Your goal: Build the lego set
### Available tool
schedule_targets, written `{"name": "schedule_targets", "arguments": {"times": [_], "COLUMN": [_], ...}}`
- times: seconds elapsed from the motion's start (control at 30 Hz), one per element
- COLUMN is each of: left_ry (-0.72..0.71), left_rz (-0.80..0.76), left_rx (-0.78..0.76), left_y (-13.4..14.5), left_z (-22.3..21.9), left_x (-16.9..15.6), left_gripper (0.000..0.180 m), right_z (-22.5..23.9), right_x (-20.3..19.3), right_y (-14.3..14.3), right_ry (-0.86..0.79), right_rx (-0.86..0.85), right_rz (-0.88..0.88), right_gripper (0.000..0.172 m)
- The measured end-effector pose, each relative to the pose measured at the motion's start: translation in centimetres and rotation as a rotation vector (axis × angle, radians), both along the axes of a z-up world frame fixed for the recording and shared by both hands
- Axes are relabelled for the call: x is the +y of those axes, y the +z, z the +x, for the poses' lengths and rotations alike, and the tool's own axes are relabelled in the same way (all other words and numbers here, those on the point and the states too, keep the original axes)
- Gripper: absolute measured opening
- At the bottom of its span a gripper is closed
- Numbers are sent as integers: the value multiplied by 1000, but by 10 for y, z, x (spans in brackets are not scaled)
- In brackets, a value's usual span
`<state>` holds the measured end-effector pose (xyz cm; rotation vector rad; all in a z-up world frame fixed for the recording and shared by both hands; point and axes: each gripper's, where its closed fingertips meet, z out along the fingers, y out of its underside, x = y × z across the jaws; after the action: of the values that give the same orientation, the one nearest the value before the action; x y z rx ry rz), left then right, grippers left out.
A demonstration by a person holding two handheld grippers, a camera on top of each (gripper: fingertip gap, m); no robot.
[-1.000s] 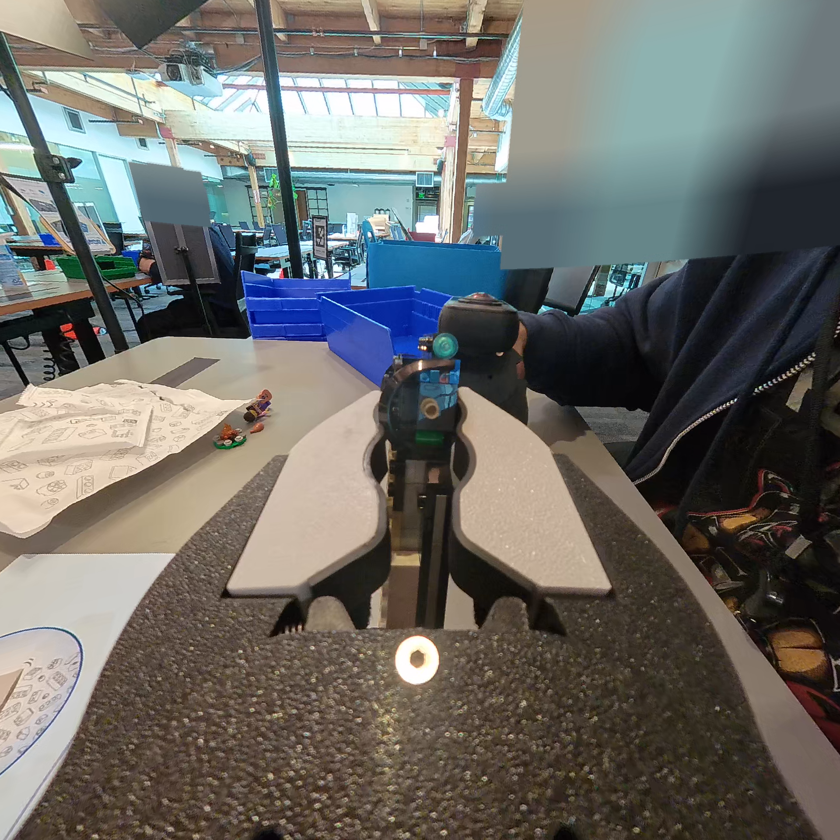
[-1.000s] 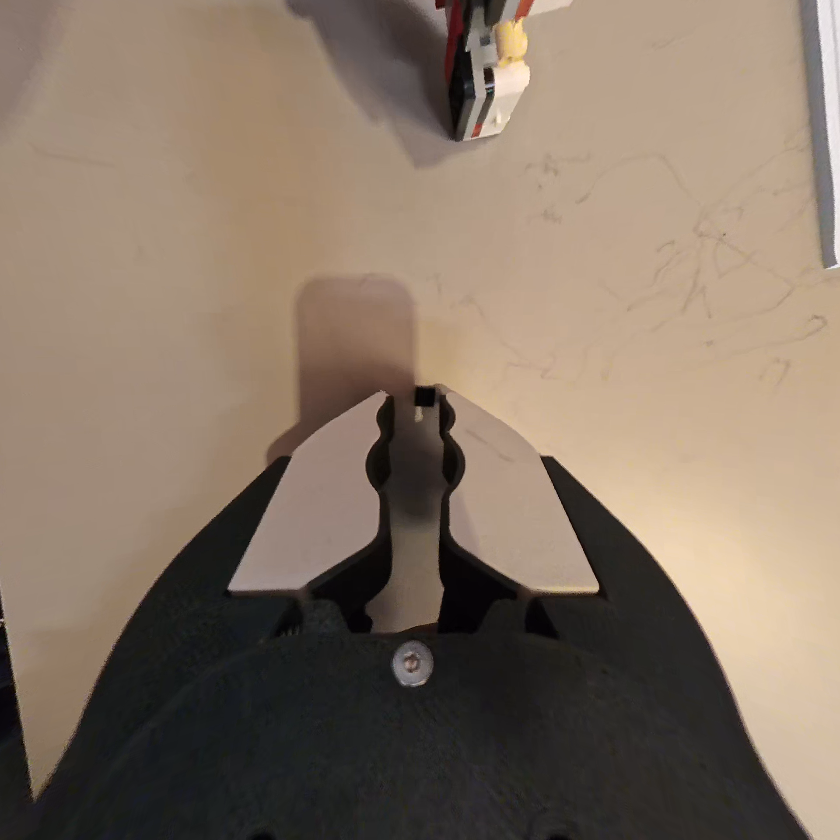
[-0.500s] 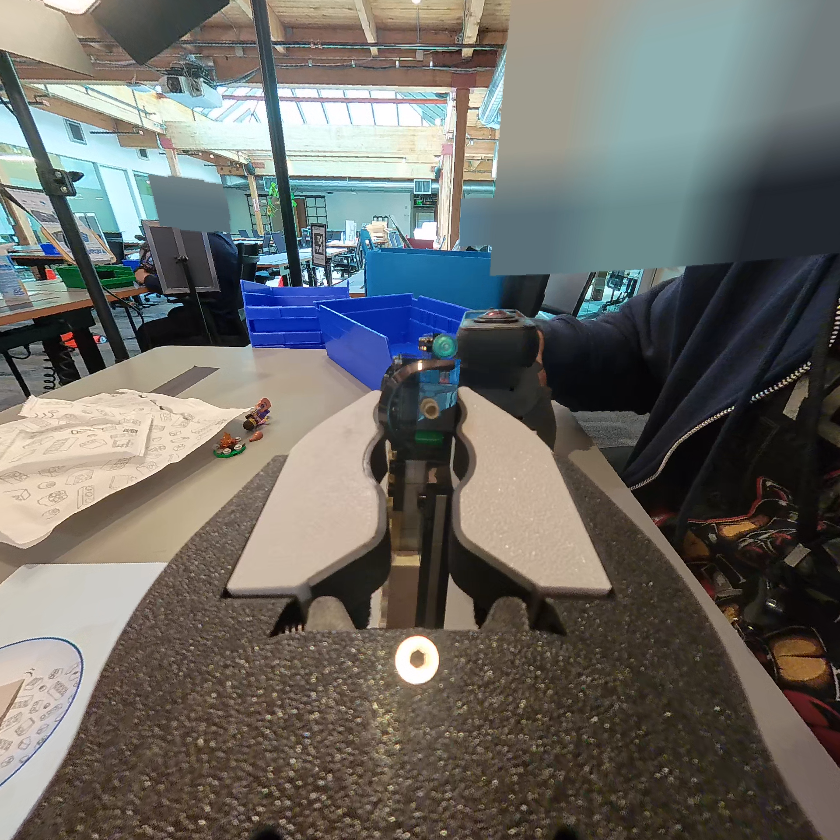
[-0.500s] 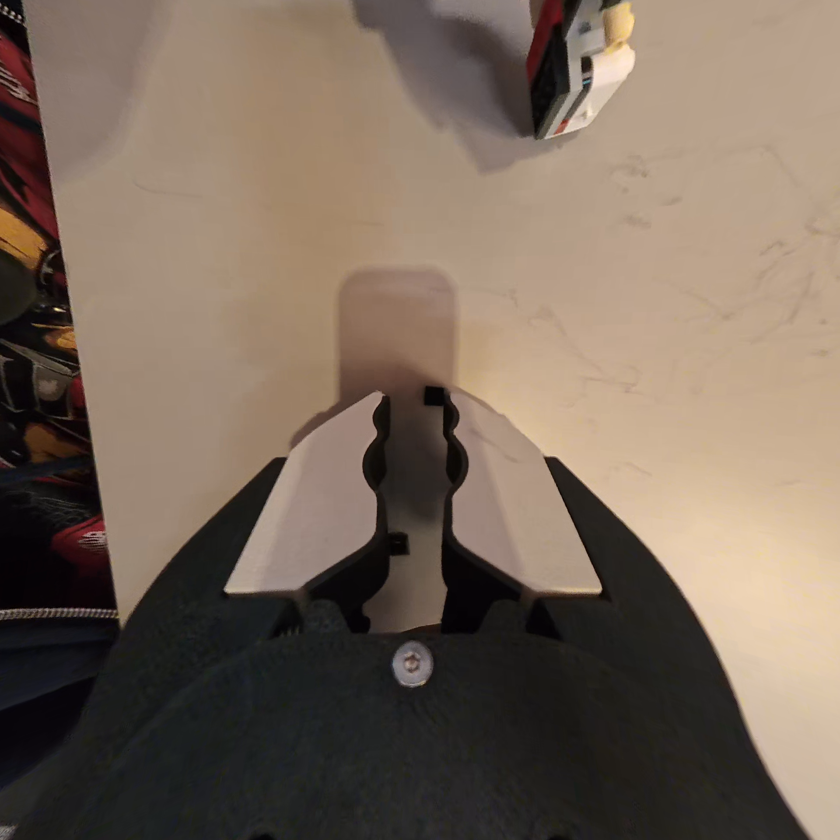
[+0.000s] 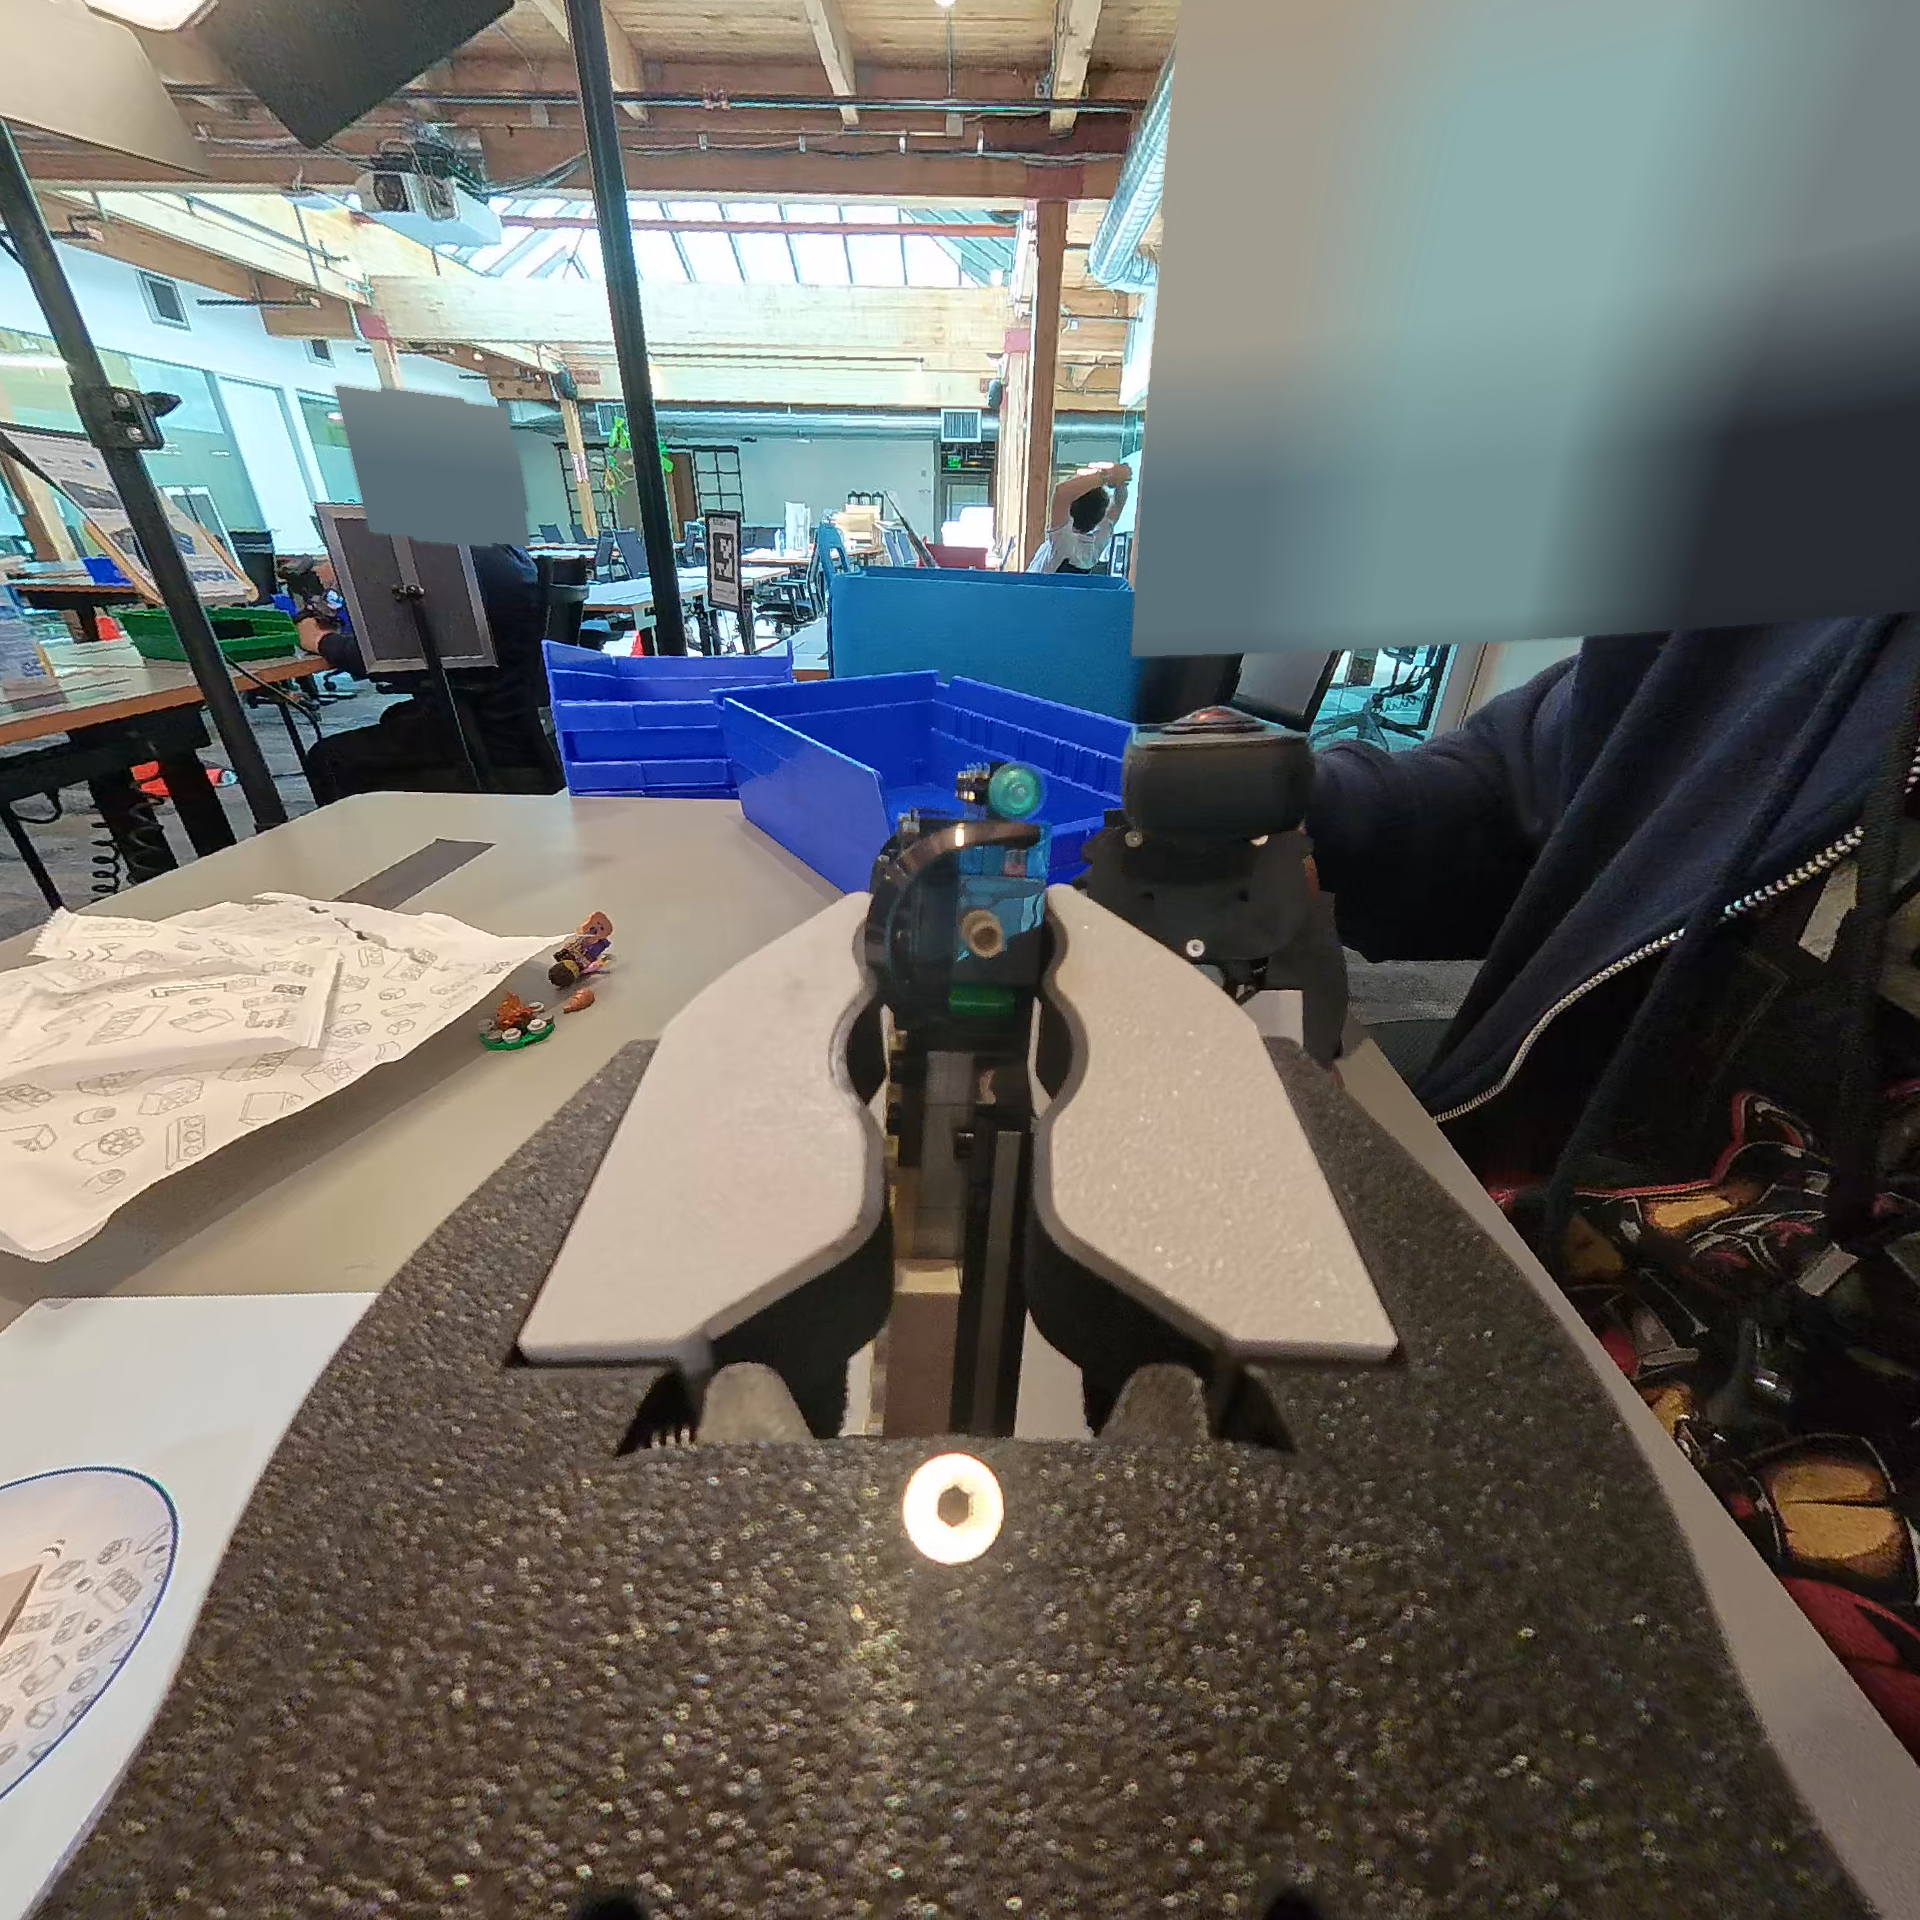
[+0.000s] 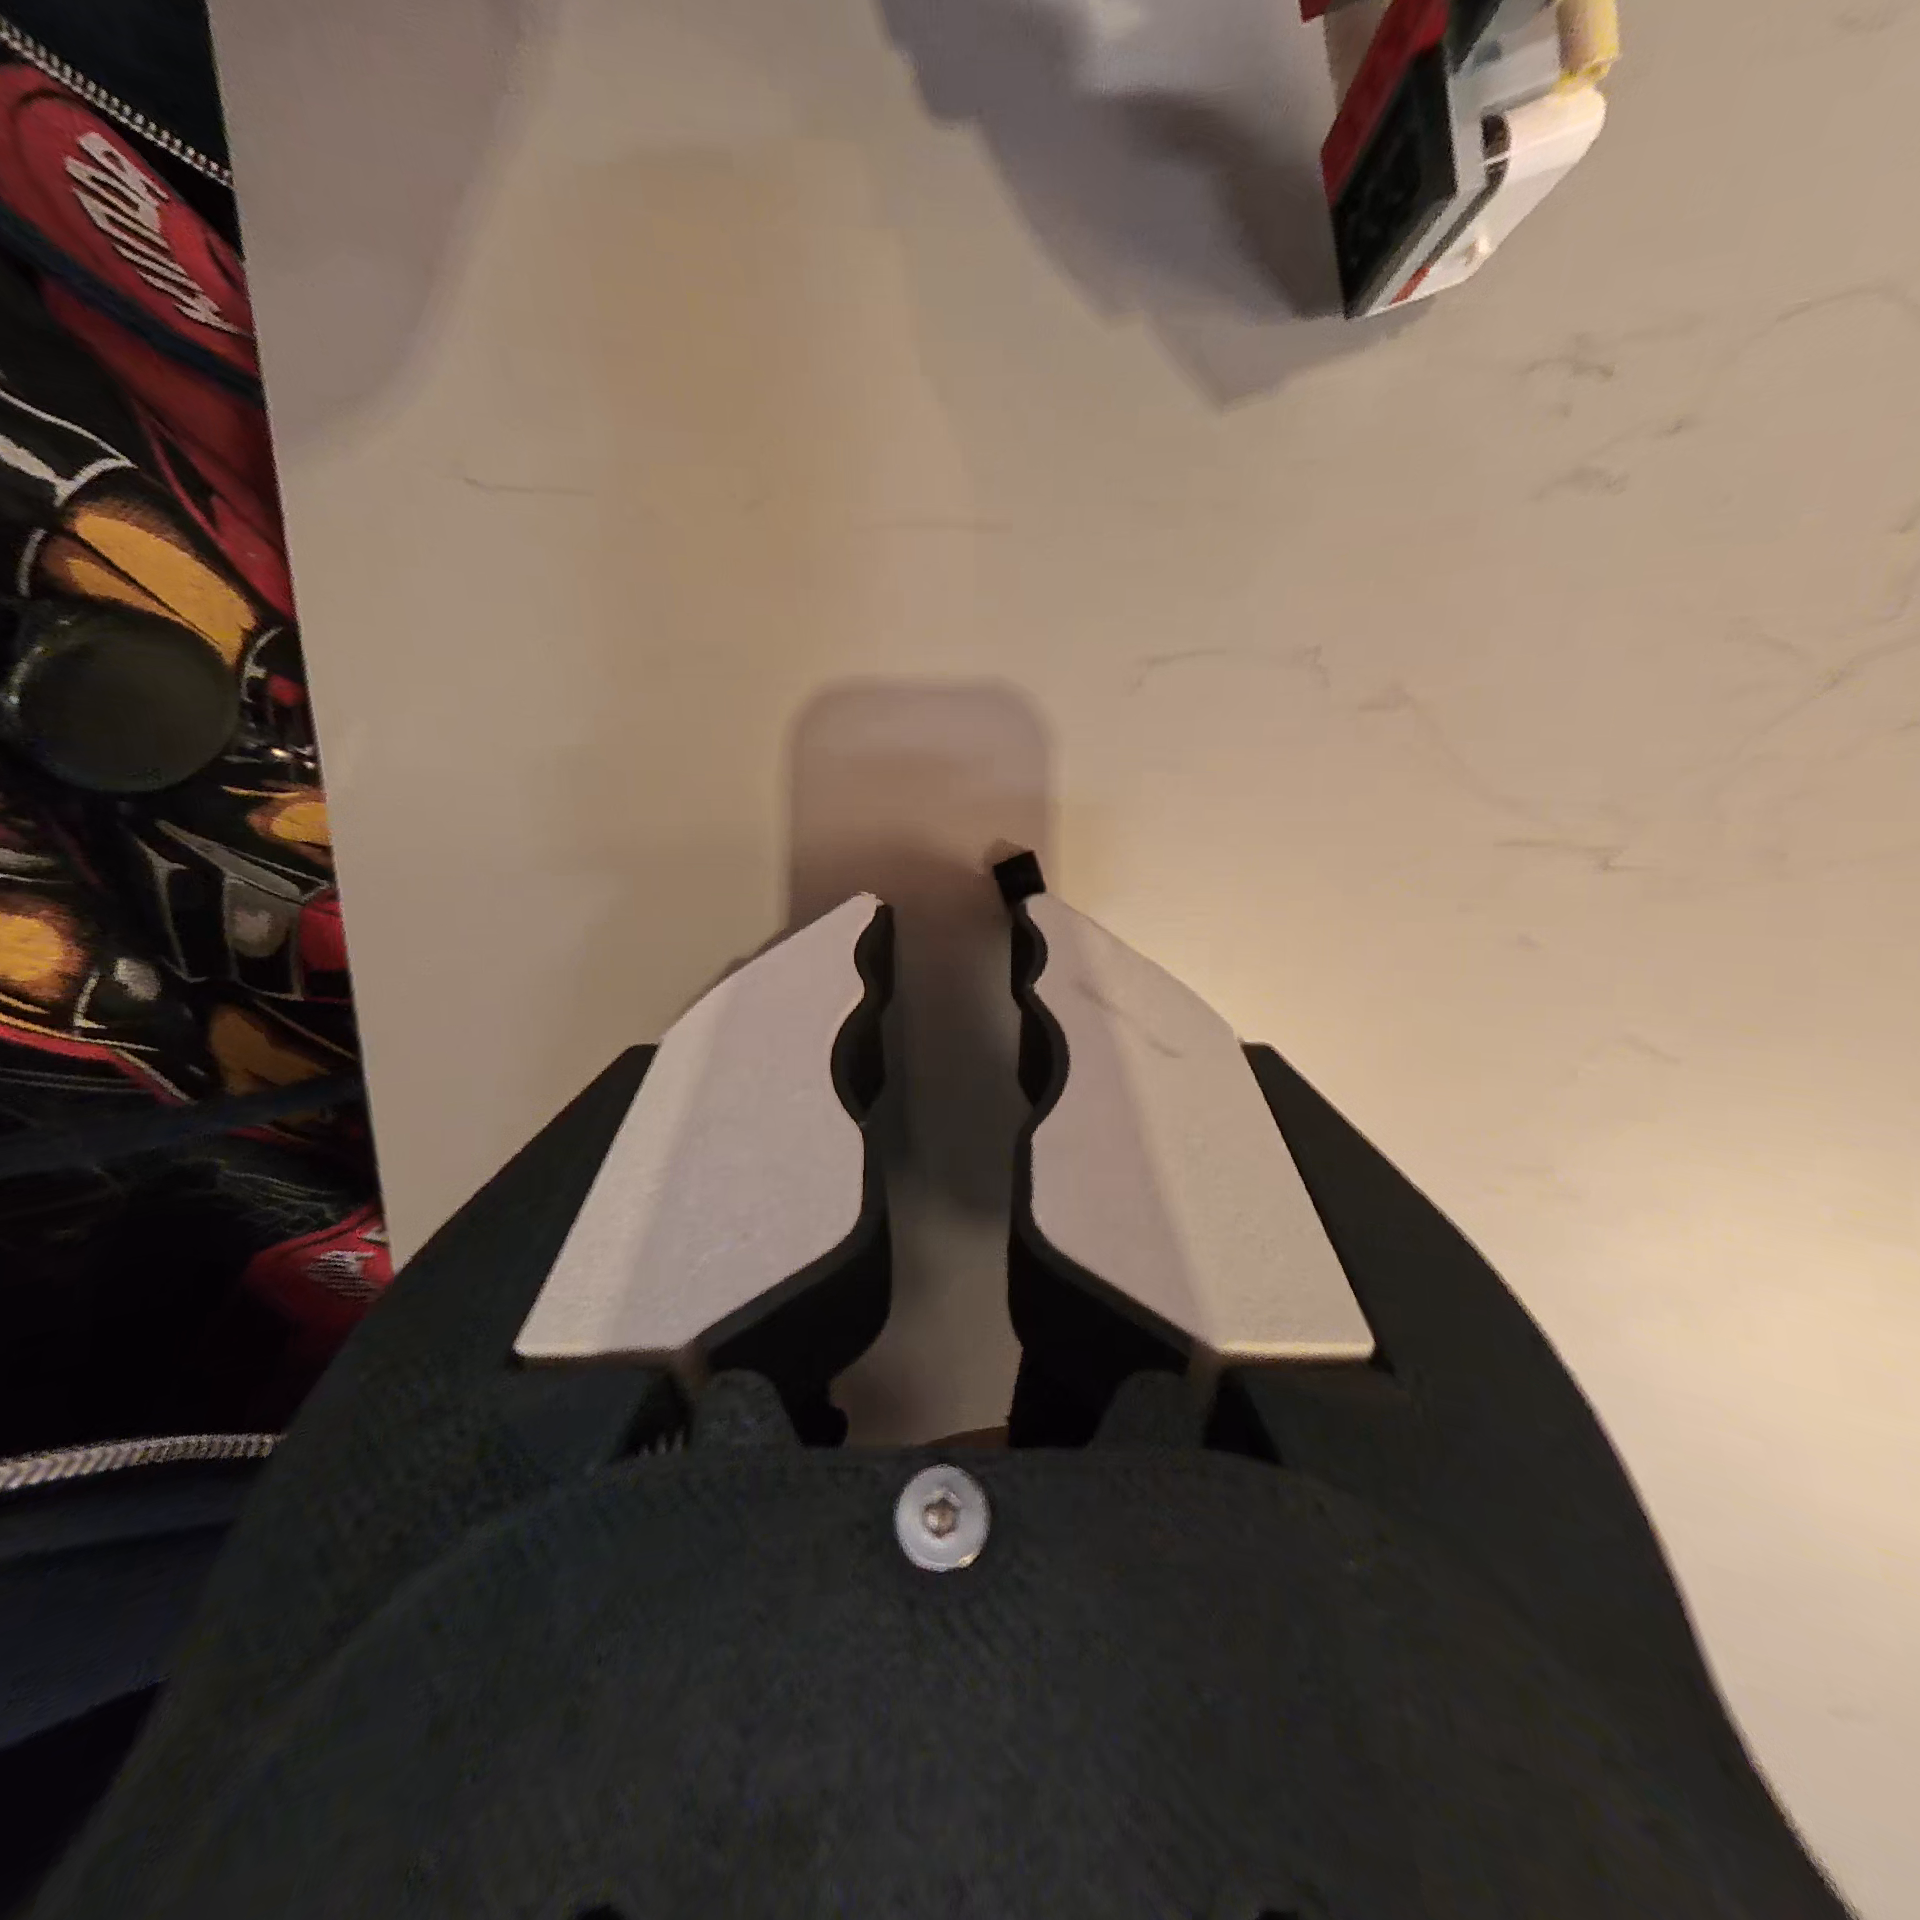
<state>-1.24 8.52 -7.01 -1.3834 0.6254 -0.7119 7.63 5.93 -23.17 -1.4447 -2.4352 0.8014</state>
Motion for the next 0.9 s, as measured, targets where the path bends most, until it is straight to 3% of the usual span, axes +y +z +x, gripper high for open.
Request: {"name": "schedule_targets", "arguments": {"times": [0.5,0.73,0.9], "left_ry": [-3,-6,2], "left_rz": [3,0,-3], "left_rx": [-5,2,0], "left_y": [2,0,0], "left_z": [1,2,0], "left_x": [-1,-1,0], "left_gripper": [25,25,25], "right_z": [-12,-17,-18], "right_x": [-11,7,0], "right_y": [15,20,20], "right_ry": [34,290,494], "right_rx": [128,140,114], "right_rz": [-8,194,178], "right_gripper": [18,15,17]}}
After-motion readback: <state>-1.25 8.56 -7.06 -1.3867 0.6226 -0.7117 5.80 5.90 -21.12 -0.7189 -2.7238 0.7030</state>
